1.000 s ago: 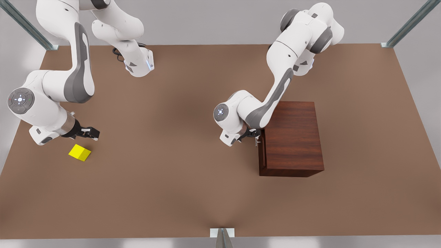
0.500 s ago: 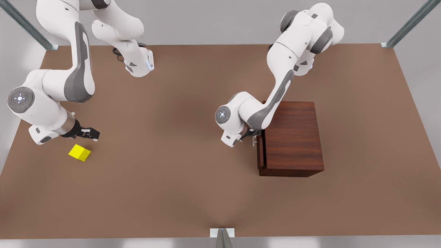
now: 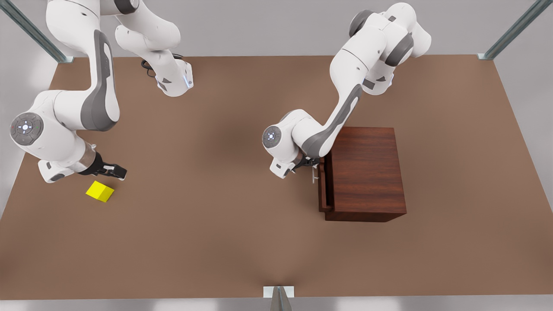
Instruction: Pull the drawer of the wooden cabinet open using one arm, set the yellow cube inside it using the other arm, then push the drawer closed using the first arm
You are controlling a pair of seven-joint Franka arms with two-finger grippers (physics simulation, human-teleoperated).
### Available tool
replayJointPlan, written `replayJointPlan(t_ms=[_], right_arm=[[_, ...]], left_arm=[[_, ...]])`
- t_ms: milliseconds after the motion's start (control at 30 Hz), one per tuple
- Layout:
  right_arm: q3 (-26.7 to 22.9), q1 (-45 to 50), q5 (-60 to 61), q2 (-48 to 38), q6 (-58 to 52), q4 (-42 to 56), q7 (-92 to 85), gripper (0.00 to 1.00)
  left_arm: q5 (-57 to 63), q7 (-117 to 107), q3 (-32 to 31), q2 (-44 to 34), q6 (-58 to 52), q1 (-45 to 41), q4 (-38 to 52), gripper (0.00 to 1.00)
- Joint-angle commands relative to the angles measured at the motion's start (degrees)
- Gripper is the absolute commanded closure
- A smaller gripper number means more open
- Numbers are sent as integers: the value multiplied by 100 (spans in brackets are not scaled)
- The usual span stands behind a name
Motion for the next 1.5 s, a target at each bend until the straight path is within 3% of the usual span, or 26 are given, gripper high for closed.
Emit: replayJointPlan(t_ms=[0,1467], right_arm=[[-1,-1,-18,-1,-7,14,517,0],[-10,-9,114,-1,2,111,553,0]], left_arm=[[33,29,0,-8,-8,-1,12,0],[-170,196,0,159,177,-255,267,0]])
